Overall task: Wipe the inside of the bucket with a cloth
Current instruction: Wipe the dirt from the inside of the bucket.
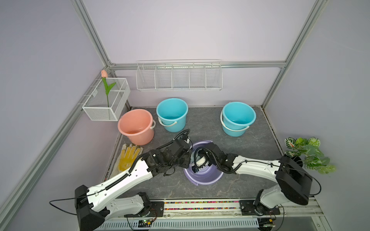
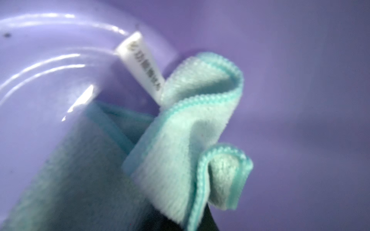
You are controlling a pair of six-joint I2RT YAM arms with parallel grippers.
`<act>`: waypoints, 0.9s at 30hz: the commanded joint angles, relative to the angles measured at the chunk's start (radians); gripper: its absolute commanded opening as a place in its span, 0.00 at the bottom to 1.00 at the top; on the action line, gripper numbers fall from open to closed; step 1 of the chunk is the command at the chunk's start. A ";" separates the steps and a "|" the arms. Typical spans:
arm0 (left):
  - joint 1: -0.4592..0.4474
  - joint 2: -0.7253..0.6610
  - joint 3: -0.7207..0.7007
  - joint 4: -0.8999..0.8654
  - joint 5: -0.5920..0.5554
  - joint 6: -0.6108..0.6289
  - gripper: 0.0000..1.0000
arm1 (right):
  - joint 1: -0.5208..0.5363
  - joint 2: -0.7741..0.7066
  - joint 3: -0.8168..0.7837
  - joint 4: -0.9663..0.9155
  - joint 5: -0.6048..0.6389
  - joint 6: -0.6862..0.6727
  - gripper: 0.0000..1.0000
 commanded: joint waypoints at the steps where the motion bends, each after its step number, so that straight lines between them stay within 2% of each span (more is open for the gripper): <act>1: -0.023 -0.006 0.052 -0.032 -0.028 0.011 0.00 | 0.014 -0.024 0.025 -0.277 0.119 -0.019 0.07; 7: -0.059 0.012 0.073 -0.032 -0.078 0.007 0.00 | 0.056 -0.039 0.121 -0.605 0.012 0.094 0.07; 16: -0.082 0.013 0.065 -0.008 -0.116 -0.014 0.00 | 0.096 -0.033 0.183 -0.872 -0.232 0.186 0.07; 20: -0.086 -0.002 0.049 0.011 -0.126 -0.022 0.00 | 0.098 -0.042 0.162 -0.839 -0.368 0.235 0.07; 27: -0.096 -0.009 0.032 0.032 -0.117 -0.026 0.00 | 0.093 -0.068 0.090 -0.531 -0.562 0.362 0.07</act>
